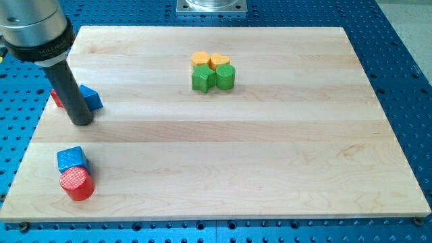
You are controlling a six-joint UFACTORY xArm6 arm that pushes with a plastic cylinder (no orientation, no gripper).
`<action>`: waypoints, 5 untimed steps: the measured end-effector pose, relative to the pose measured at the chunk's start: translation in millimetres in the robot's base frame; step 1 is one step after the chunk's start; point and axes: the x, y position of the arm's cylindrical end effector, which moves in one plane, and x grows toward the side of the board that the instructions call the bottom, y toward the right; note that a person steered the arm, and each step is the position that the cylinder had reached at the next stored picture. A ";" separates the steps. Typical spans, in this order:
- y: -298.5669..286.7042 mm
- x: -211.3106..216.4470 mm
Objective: Point your arm to the right of the green circle
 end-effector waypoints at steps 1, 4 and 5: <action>-0.1 -1.3; 178.5 17.6; 295.9 -7.0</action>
